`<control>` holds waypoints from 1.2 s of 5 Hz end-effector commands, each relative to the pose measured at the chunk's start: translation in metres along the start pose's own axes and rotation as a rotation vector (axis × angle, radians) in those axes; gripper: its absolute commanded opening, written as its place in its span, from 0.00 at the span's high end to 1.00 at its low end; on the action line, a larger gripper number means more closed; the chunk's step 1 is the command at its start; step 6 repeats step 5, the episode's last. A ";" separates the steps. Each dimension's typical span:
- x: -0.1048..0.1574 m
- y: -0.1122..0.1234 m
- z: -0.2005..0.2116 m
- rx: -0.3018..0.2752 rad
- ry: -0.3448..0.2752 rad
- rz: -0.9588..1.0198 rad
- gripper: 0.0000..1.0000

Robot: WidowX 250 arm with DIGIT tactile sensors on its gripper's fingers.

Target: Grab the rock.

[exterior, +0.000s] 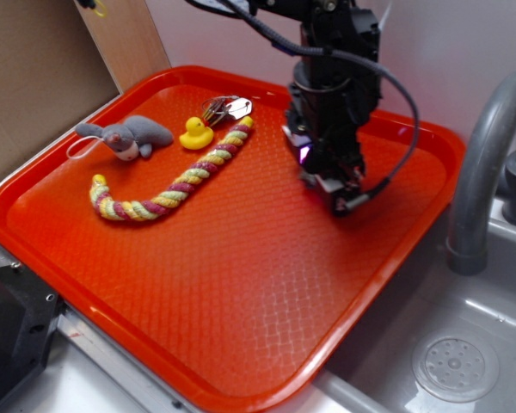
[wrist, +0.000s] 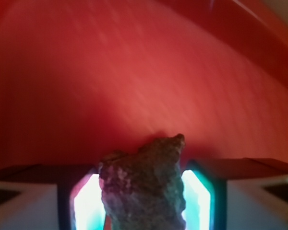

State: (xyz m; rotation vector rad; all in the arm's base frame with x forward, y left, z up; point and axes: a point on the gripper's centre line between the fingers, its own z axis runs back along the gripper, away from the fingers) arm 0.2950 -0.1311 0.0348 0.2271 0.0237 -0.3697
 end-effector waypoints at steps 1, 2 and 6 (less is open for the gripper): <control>-0.039 0.039 0.103 0.004 -0.040 0.332 1.00; -0.067 0.051 0.132 -0.041 -0.041 0.453 1.00; -0.127 0.079 0.169 -0.255 -0.174 0.479 1.00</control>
